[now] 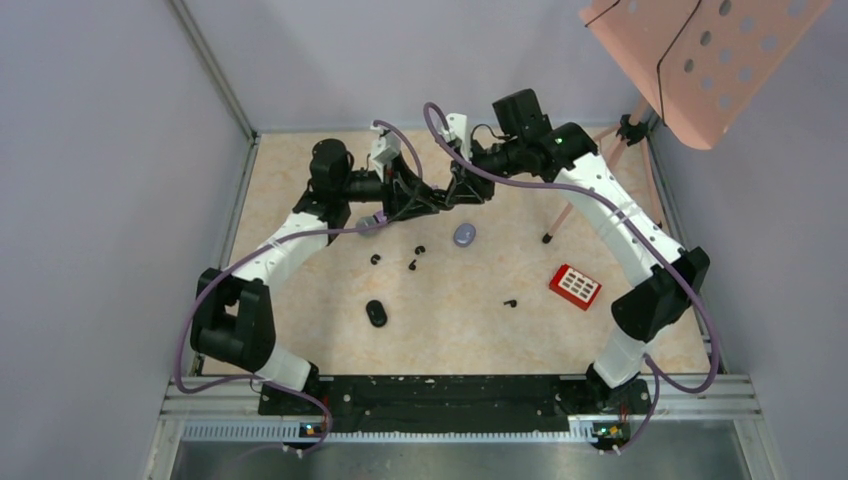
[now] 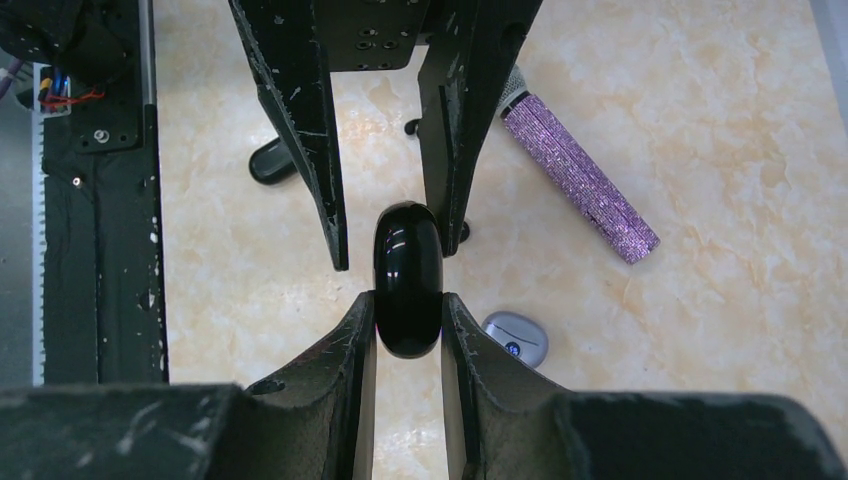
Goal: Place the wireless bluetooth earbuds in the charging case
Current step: Pick up the charging case at the center of the board, then open the charging case.
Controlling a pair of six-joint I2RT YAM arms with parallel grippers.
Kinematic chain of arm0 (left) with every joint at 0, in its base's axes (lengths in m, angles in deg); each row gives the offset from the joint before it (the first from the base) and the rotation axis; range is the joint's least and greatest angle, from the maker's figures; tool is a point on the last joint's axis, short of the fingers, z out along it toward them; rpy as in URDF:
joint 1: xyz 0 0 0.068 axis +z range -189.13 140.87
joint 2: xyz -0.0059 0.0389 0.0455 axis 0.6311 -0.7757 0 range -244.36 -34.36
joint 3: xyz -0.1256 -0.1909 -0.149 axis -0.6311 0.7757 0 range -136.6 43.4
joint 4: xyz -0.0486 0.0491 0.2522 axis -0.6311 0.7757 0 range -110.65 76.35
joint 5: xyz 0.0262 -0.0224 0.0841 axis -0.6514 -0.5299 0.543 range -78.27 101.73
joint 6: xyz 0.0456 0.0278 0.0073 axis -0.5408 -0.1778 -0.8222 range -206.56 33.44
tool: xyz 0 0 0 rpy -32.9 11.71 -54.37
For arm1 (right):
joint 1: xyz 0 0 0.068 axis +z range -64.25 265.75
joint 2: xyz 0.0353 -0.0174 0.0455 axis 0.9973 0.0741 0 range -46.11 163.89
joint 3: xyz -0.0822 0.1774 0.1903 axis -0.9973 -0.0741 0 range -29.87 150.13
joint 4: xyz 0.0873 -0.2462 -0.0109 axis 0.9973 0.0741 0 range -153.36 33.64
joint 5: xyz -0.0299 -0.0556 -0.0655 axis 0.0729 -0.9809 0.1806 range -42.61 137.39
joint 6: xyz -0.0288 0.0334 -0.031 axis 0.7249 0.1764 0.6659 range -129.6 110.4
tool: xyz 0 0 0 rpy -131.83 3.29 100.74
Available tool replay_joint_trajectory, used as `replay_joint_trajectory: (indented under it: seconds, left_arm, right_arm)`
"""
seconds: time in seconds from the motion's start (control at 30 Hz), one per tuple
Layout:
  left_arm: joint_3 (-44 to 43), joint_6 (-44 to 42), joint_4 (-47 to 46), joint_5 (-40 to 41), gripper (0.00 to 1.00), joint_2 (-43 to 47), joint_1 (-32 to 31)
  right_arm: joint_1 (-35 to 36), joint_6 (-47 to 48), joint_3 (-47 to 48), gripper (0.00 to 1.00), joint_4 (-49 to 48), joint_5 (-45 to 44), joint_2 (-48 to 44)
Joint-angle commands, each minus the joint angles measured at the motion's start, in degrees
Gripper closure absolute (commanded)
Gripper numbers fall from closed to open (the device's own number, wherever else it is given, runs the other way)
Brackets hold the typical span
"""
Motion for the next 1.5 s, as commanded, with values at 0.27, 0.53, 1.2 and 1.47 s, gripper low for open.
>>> replay_joint_trajectory:
  seconds: [0.27,0.53,1.2,1.47]
  left_arm:
    - [-0.38,-0.81,-2.71,-1.17,0.71,-1.32,-1.03]
    - [-0.38,-1.12,-3.31,-1.50,0.86,-2.01,-1.25]
    - [3.34,1.67,-12.14,-1.69,1.00,-1.38,-1.20]
    - [4.37,3.09,-12.55,0.25,1.00,-1.10,-1.16]
  right_arm:
    - [1.29,1.33,4.72,0.88,-0.18,-1.03,0.85]
    - [1.31,1.01,5.08,0.88,-0.22,-1.41,1.28]
    - [-0.72,-6.48,13.50,0.54,1.75,-7.56,5.63]
    - [-0.80,-6.86,13.54,0.54,1.85,-7.59,5.08]
